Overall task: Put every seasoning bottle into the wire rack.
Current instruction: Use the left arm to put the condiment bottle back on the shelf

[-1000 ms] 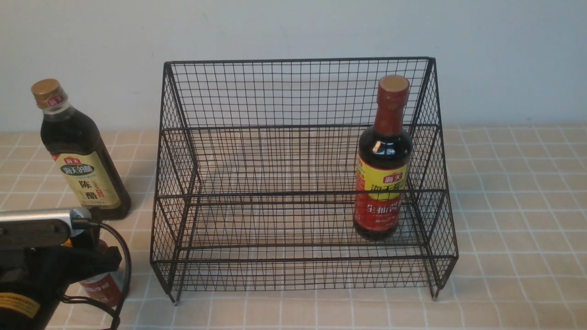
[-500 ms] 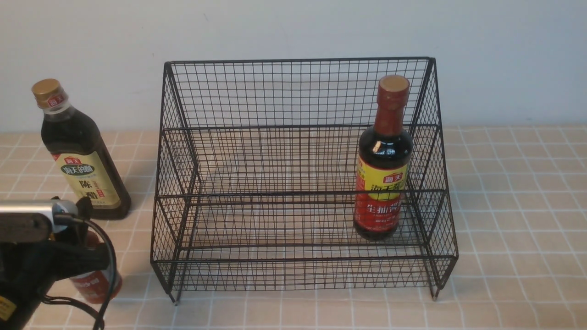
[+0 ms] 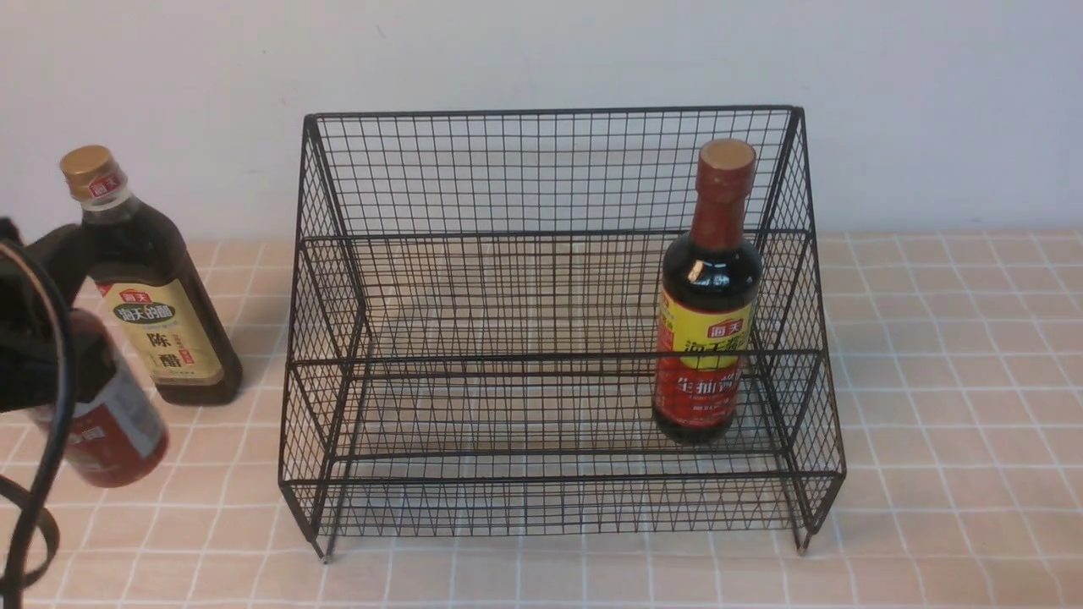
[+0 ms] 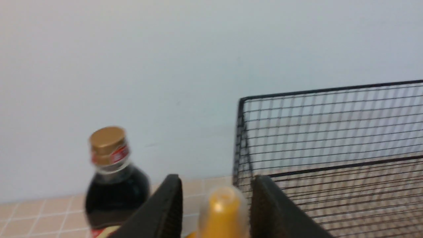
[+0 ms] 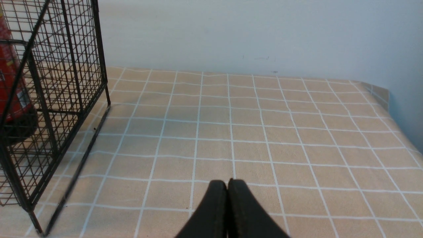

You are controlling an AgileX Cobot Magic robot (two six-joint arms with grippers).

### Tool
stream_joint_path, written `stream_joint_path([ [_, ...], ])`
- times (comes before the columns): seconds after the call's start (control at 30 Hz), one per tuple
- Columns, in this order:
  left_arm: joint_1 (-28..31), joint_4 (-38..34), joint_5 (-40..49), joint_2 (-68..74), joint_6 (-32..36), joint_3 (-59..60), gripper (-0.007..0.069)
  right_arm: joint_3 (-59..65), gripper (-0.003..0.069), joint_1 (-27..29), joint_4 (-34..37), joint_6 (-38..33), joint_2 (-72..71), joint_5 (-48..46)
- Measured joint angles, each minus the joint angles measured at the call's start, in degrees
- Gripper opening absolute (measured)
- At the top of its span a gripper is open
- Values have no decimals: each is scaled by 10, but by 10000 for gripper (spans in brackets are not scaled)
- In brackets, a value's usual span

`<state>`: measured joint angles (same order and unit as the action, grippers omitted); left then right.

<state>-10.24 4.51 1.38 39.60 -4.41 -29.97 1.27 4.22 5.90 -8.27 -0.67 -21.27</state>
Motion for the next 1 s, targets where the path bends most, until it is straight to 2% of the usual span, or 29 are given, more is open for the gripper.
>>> stream_joint_path([
  [0.07, -54, 0, -2, 8, -7, 0, 248, 0, -12, 0, 0, 0, 0, 0],
  [0.13, -78, 0, -7, 18, -12, 0, 248, 0, -12, 0, 0, 0, 0, 0],
  [0.2, -138, 4, -45, 48, -14, 0, 248, 0, -12, 0, 0, 0, 0, 0],
  [0.3, -176, 5, -104, 85, -12, 0, 248, 0, -12, 0, 0, 0, 0, 0],
  [0.33, -194, 6, -149, 116, -9, 0, 248, 0, -12, 0, 0, 0, 0, 0],
  [0.73, -210, 8, -372, 335, 5, 0, 248, 0, -12, 0, 0, -9, 0, 0],
  [1.0, -210, 8, -396, 394, -9, -1, 248, 0, -12, 0, 0, -13, 0, 0],
])
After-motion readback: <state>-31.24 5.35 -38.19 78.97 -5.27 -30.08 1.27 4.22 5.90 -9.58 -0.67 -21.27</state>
